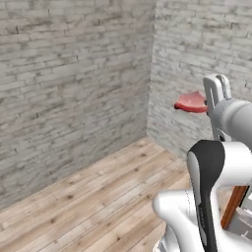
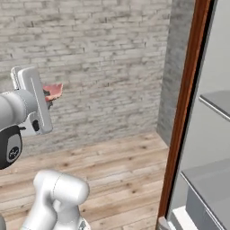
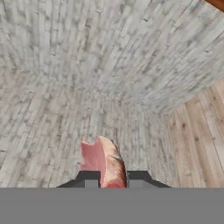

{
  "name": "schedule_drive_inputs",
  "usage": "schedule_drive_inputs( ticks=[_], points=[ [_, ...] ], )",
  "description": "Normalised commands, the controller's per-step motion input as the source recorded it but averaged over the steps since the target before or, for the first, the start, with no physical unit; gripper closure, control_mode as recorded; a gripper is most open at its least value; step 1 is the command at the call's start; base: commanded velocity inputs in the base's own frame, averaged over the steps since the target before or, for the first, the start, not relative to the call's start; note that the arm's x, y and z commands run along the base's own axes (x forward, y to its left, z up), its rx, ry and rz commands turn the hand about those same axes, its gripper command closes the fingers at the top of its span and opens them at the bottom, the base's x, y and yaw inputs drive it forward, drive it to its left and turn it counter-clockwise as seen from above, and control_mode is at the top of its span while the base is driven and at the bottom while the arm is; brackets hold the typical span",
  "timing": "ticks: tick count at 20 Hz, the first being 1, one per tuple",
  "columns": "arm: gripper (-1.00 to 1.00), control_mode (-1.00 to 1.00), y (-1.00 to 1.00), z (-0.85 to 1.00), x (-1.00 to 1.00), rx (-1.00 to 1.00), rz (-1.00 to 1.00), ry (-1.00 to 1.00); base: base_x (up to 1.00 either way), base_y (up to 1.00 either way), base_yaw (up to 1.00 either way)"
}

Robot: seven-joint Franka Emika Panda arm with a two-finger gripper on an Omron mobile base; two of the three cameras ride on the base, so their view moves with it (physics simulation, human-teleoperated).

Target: Transport the steak from the fridge to the microwave and turn on the microwave.

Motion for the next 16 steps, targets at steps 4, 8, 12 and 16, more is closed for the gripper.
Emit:
schedule_drive_inputs(
  ticks=[4, 8, 12, 16],
  points=[
    [1.0, 1.0, 0.0, 0.0, 0.0, 0.0, 0.0, 0.0, 0.04, 0.47, 0.44],
    [1.0, 1.0, 0.0, 0.0, 0.0, 0.0, 0.0, 0.0, 0.26, 0.42, 0.39],
    [1.0, 1.0, 0.0, 0.0, 0.0, 0.0, 0.0, 0.0, 0.41, 0.35, 0.34],
    [1.0, 1.0, 0.0, 0.0, 0.0, 0.0, 0.0, 0.0, 0.51, 0.26, 0.32]
  ],
)
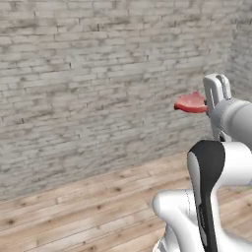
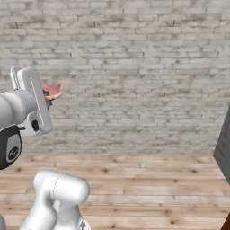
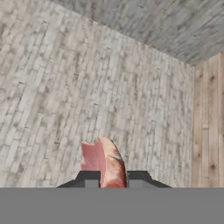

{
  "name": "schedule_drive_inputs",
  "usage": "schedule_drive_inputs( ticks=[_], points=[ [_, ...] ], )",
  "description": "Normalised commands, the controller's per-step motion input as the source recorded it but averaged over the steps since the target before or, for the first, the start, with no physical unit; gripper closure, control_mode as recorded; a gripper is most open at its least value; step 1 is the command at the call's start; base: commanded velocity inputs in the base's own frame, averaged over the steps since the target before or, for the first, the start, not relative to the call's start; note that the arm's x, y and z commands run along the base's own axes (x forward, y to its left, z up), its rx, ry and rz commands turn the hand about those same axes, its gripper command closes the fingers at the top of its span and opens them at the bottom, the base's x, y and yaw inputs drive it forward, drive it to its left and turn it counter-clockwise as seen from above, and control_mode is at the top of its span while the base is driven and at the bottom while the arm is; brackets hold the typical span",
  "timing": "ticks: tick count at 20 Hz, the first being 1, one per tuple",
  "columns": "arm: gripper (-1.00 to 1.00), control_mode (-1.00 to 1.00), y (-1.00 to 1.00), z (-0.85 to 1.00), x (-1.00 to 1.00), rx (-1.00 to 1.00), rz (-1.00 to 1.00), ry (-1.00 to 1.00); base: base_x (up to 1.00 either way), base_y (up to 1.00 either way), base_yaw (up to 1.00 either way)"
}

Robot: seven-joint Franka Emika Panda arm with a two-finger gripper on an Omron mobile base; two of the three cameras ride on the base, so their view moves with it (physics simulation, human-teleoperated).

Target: Transport the steak from the fridge to the microwave and turn on the microwave.

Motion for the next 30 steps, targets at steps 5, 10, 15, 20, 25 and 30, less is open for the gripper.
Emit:
schedule_drive_inputs(
  ticks=[5, 10, 15, 20, 25, 30],
  points=[
    [1.0, 1.0, 0.0, 0.0, 0.0, 0.0, 0.0, 0.0, 0.41, 0.29, 0.36],
    [1.0, 1.0, 0.0, 0.0, 0.0, 0.0, 0.0, 0.0, 0.45, 0.29, 0.38],
    [1.0, 1.0, 0.0, 0.0, 0.0, 0.0, 0.0, 0.0, 0.54, 0.27, 0.36],
    [1.0, 1.0, 0.0, 0.0, 0.0, 0.0, 0.0, 0.0, 0.51, 0.33, 0.37],
    [1.0, 1.0, 0.0, 0.0, 0.0, 0.0, 0.0, 0.0, 0.52, 0.33, 0.38],
    [1.0, 1.0, 0.0, 0.0, 0.0, 0.0, 0.0, 0.0, 0.59, 0.2, 0.36]
  ],
)
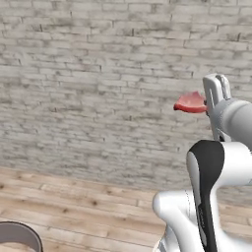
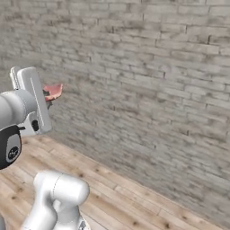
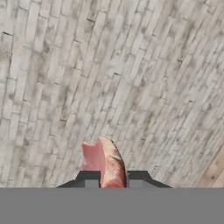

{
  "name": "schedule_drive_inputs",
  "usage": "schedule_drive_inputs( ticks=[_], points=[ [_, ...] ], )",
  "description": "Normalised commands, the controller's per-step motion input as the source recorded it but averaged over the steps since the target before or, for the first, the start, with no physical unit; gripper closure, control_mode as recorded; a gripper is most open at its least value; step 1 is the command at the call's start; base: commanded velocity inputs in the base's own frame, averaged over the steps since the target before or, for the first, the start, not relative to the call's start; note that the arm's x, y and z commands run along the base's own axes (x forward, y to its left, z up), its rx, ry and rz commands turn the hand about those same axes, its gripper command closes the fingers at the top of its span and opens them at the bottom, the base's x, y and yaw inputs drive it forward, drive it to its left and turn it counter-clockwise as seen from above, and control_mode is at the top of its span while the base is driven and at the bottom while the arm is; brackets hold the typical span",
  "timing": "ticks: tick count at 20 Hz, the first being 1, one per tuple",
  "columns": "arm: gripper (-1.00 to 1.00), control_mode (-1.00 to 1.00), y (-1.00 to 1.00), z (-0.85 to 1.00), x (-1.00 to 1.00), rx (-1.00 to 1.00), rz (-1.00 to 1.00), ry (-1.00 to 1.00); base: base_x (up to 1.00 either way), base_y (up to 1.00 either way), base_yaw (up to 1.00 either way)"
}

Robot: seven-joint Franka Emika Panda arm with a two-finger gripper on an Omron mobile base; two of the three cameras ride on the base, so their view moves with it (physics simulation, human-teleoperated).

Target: Transport the steak from the fridge to the microwave and turn on the microwave.

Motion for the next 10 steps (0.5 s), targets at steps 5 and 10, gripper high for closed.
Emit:
schedule_drive_inputs(
  ticks=[5, 10],
  points=[
    [1.0, 1.0, 0.0, 0.0, 0.0, 0.0, 0.0, 0.0, 0.61, 0.15, 0.37],
    [1.0, 1.0, 0.0, 0.0, 0.0, 0.0, 0.0, 0.0, 0.61, 0.08, 0.37]
  ],
)
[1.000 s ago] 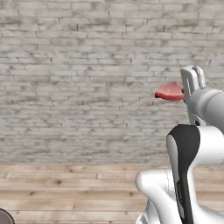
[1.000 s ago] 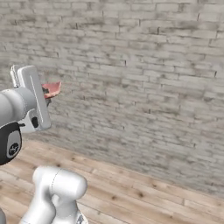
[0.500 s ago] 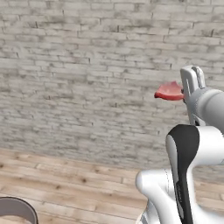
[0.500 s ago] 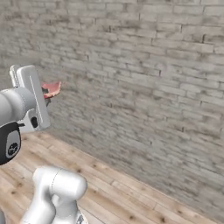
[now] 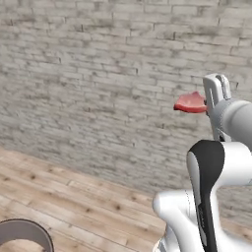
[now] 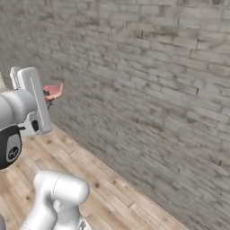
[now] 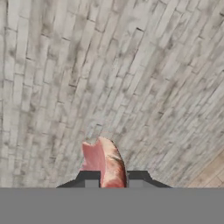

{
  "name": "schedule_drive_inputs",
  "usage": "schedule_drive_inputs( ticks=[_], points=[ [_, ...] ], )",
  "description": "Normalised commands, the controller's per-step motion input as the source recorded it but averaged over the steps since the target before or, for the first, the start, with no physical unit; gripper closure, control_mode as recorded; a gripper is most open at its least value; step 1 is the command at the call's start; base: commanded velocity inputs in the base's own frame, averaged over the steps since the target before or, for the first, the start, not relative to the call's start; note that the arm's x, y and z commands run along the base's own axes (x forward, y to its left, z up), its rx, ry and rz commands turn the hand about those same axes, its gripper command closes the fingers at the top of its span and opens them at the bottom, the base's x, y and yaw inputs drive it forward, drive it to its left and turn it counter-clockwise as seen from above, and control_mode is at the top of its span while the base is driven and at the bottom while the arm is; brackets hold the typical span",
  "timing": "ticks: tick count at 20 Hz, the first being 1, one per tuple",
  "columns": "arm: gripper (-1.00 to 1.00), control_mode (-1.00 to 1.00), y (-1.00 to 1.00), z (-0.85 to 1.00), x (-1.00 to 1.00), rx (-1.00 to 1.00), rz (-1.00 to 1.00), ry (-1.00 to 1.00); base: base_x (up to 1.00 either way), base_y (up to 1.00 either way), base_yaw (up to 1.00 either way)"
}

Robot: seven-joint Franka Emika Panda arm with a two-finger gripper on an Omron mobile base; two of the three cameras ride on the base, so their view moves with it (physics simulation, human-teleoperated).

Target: Transport the steak from the fridge to the microwave and turn on the microwave.

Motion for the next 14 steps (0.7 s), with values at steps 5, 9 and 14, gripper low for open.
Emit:
schedule_drive_inputs(
  ticks=[5, 9, 14],
  points=[
    [1.0, 1.0, 0.0, 0.0, 0.0, 0.0, 0.0, 0.0, 0.6, 0.04, 0.38],
    [1.0, 1.0, 0.0, 0.0, 0.0, 0.0, 0.0, 0.0, 0.65, 0.0, 0.38],
    [1.0, 1.0, 0.0, 0.0, 0.0, 0.0, 0.0, 0.0, 0.7, 0.0, 0.37]
  ],
)
